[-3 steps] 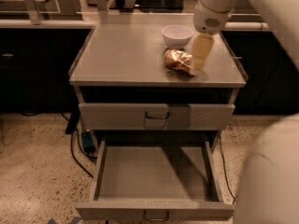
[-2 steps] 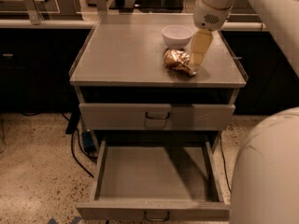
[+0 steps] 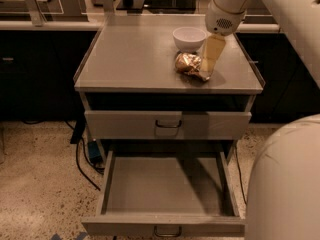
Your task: Place orange can into middle drawer
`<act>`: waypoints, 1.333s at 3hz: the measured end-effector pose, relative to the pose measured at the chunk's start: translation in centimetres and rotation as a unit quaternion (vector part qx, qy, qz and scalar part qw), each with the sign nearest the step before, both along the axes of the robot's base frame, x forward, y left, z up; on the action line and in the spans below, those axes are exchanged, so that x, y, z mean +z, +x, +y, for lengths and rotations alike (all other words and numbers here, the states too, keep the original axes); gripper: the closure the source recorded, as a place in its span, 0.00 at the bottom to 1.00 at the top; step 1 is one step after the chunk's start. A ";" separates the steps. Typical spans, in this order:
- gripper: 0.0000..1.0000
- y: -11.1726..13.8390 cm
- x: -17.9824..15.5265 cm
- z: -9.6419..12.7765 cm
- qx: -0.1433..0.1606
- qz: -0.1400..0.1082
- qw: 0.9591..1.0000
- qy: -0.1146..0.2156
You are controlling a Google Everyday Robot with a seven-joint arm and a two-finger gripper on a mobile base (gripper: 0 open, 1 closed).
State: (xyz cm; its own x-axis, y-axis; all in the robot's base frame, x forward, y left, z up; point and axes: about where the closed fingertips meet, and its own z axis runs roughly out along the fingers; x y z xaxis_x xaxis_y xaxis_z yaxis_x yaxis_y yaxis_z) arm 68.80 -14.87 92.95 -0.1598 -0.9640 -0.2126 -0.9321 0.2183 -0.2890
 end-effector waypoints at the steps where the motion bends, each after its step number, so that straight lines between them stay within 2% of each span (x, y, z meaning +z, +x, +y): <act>1: 0.00 0.6 -2.4 0.7 0.000 0.015 0.999 0.042; 2: 0.00 0.6 -2.4 0.7 0.000 0.015 0.999 0.042; 3: 0.00 1.0 -2.7 0.3 -0.025 0.016 0.998 0.064; 4: 0.00 2.4 -5.1 2.5 -0.064 0.031 0.988 0.138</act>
Offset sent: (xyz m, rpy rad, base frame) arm 0.0050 0.0050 -0.0191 0.0673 0.0223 -0.0023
